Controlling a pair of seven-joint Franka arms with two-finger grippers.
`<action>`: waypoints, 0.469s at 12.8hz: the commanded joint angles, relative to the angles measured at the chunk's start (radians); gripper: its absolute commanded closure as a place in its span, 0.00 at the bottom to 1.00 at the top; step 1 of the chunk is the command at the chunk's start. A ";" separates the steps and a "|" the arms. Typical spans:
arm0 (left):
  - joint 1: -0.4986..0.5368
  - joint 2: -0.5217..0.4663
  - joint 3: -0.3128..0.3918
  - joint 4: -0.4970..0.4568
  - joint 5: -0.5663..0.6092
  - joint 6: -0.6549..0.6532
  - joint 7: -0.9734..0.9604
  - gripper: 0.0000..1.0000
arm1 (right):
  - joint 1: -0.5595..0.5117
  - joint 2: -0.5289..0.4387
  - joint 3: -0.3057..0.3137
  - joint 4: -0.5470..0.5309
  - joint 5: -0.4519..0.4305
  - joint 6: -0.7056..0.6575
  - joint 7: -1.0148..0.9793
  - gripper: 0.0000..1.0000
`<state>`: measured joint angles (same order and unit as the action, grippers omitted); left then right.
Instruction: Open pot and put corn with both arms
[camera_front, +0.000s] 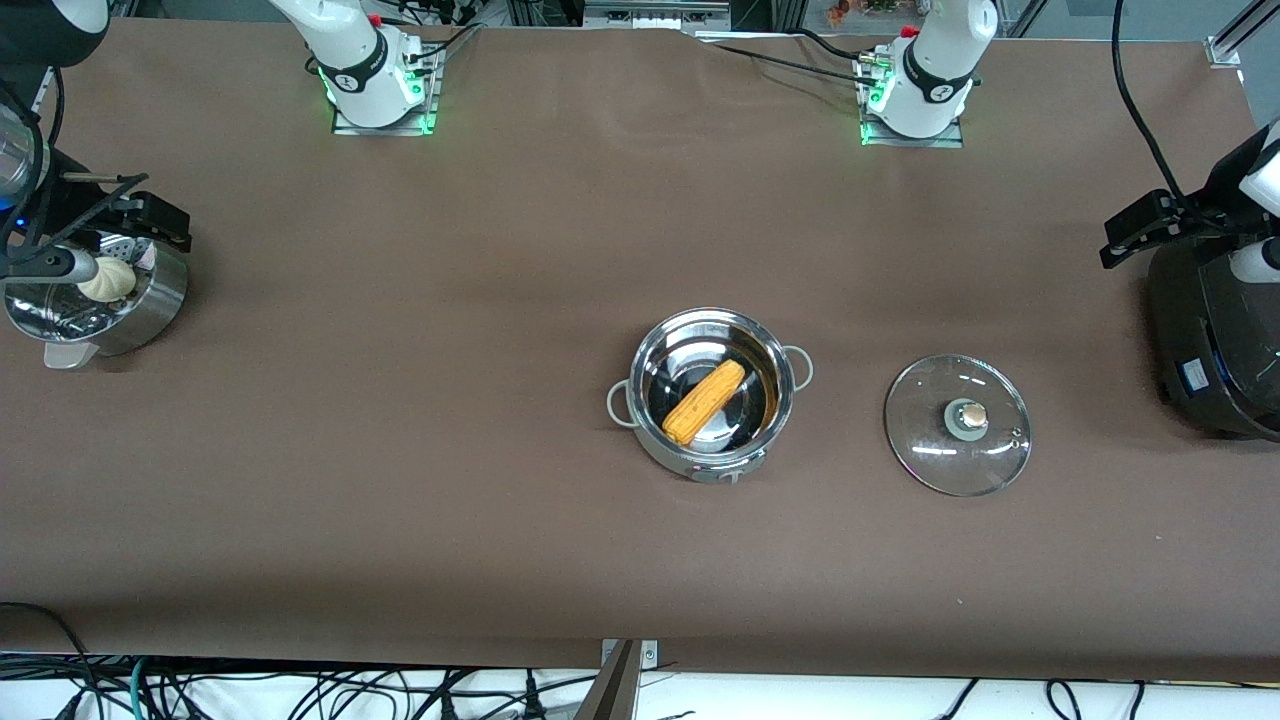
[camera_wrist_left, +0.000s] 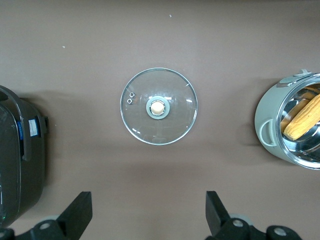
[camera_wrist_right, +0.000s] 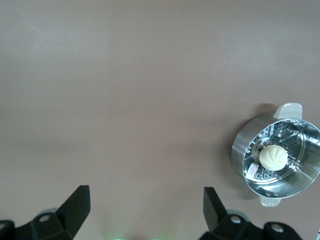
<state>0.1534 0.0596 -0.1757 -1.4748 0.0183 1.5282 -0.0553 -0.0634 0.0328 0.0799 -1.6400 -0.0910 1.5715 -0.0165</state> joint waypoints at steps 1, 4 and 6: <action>-0.002 0.019 -0.002 0.039 0.025 -0.028 -0.008 0.00 | -0.010 0.018 -0.002 0.035 0.019 -0.005 -0.023 0.00; 0.002 0.019 -0.001 0.038 0.026 -0.030 -0.008 0.00 | -0.010 0.022 -0.002 0.035 0.019 -0.004 -0.023 0.00; 0.008 0.020 -0.001 0.036 0.026 -0.033 -0.008 0.00 | -0.012 0.022 -0.002 0.035 0.019 -0.001 -0.025 0.00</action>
<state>0.1569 0.0618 -0.1722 -1.4748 0.0183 1.5236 -0.0554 -0.0644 0.0447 0.0773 -1.6299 -0.0906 1.5730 -0.0179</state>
